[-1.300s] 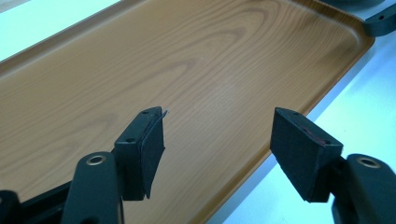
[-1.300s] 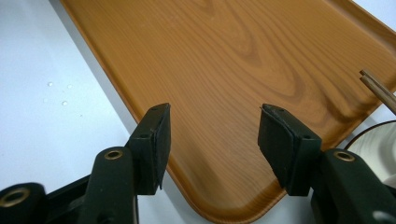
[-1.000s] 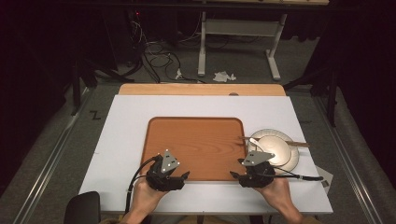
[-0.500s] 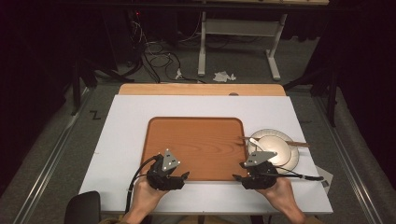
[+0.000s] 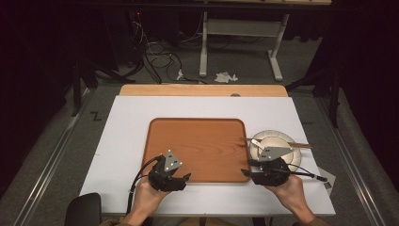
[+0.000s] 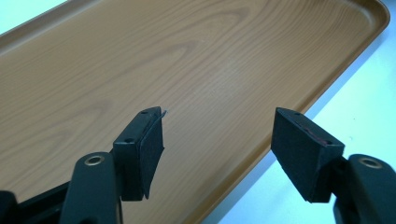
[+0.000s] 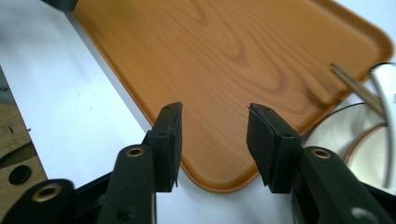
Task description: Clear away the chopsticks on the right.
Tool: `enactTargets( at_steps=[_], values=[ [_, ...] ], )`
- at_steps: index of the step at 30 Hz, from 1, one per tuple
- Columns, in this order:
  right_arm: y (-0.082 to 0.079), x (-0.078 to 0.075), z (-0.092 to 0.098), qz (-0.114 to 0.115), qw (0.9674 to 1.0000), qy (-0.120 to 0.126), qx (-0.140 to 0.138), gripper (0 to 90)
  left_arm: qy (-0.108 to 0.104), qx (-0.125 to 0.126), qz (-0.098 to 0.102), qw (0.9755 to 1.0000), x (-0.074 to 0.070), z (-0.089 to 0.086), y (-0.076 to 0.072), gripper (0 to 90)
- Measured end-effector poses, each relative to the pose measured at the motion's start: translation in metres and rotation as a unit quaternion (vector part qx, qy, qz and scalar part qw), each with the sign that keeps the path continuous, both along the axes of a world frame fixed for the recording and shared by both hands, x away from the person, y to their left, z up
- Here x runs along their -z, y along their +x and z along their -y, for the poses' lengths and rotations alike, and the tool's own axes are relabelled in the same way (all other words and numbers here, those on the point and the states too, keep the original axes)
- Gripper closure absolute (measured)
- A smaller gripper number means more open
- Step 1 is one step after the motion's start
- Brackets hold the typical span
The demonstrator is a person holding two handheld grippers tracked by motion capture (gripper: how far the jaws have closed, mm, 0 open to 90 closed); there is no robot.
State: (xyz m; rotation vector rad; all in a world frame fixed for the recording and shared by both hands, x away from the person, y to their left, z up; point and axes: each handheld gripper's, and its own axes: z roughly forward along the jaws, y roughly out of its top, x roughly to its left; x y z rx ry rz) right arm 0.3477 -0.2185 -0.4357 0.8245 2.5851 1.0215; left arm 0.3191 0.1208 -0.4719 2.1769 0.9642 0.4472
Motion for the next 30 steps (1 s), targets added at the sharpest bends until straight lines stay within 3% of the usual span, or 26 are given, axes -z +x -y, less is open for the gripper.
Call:
enactTargets(
  at_steps=[7, 20, 25, 30],
  values=[
    [0.002, -0.013, 0.016, 0.014, 0.9999, 0.005, 0.0, 60.6, 0.003, 0.001, -0.008, 1.0, 0.002, 0.0, 0.004, 34.0],
    [0.018, -0.038, 0.066, 0.036, 0.9976, 0.023, 0.055, 63.8, 0.005, -0.003, -0.013, 0.9999, 0.006, 0.0, 0.005, 33.9],
    [0.036, -0.045, 0.095, 0.045, 0.9932, 0.009, 0.107, 64.9, 0.006, -0.009, -0.015, 0.9998, 0.007, -0.001, 0.005, 33.6],
    [0.054, -0.041, 0.116, 0.04, 0.9887, 0.0, 0.144, 65.7, 0.006, -0.01, -0.015, 0.9998, 0.006, -0.004, 0.003, 33.2]
  ],
)
